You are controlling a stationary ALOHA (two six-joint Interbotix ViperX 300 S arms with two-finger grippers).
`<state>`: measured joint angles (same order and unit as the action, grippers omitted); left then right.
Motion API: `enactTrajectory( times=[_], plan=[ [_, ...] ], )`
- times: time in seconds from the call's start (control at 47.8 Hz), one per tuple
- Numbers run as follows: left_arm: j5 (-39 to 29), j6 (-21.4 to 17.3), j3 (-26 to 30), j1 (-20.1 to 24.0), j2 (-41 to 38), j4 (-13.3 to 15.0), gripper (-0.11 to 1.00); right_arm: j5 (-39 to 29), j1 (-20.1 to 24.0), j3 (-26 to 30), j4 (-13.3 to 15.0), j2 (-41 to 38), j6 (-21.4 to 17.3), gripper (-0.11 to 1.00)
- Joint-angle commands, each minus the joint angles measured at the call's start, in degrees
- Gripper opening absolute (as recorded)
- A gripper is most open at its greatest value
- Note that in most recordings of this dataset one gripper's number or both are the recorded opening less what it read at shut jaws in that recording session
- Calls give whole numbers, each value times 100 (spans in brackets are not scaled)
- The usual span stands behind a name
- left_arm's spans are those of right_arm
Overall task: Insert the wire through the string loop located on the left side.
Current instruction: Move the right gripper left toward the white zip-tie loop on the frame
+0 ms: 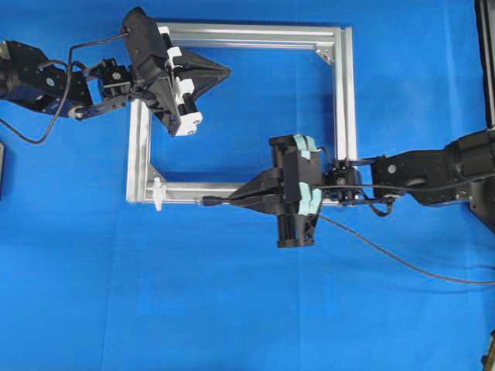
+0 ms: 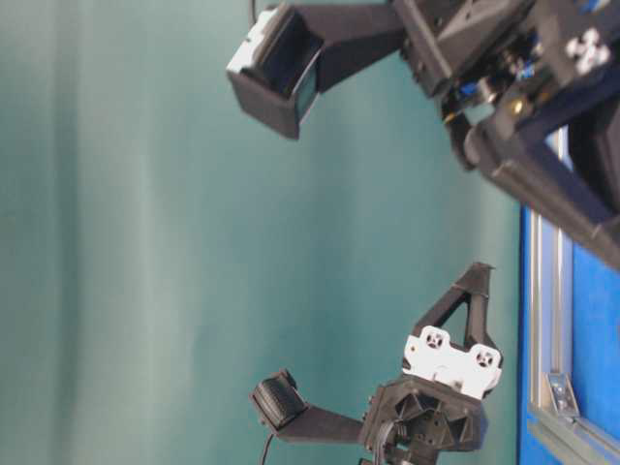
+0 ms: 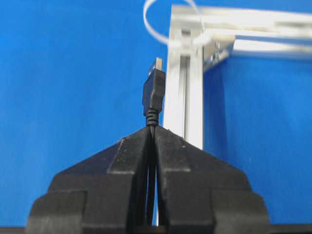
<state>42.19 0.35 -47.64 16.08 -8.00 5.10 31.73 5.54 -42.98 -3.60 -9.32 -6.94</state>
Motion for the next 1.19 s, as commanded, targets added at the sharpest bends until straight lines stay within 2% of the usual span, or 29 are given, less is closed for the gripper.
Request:
enactTrajectory(
  times=[0.0,0.356,1.173],
  plan=[
    [26,9,105,9,167,-18,0,9,-26,255,0,0,18,0],
    [35,9,105,0,167,-18,0,-202,-97,729,0,-316,18,0],
    [35,9,105,-9,167,-18,0,-202,-141,809,0,-387,18,0]
  ],
)
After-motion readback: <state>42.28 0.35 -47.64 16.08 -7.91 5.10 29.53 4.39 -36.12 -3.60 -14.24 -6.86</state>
